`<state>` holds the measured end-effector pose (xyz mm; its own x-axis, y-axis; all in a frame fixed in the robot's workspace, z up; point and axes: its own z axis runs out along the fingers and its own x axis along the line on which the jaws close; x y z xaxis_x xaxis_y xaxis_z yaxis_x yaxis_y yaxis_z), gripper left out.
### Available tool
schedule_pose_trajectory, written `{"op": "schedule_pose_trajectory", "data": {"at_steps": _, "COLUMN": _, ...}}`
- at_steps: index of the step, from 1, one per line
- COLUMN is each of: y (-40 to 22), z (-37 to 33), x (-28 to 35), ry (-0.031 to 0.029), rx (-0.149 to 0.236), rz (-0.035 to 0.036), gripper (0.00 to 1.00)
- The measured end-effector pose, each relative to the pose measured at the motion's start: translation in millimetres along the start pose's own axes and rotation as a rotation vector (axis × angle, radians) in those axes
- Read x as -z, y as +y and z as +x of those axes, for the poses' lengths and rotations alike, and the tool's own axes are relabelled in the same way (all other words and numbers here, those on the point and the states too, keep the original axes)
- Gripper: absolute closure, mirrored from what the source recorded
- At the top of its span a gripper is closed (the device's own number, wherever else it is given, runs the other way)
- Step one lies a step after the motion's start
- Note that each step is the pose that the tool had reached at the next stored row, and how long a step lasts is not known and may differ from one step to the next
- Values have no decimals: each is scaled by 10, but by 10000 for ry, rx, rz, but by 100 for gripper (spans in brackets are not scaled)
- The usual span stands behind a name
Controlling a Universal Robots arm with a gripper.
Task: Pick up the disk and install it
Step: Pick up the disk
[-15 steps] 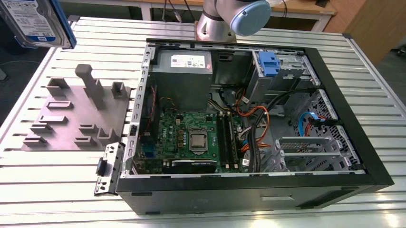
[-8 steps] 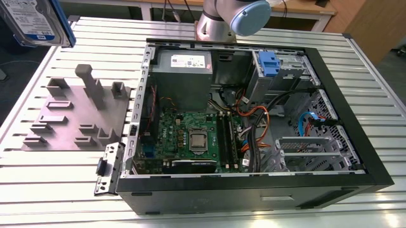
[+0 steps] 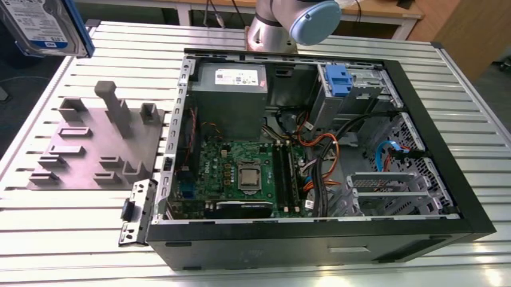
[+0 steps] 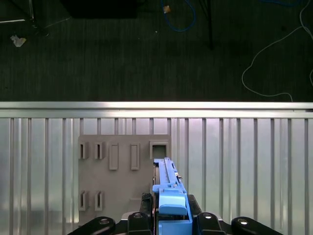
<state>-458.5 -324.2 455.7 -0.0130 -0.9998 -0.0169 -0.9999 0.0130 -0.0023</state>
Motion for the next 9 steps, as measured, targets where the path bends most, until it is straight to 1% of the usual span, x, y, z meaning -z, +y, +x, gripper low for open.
{"op": "schedule_pose_trajectory", "data": {"at_steps": 9, "y": 0, "z": -1, "x": 44, "ry": 0, "rx": 0, "rz": 0, "gripper": 63}}
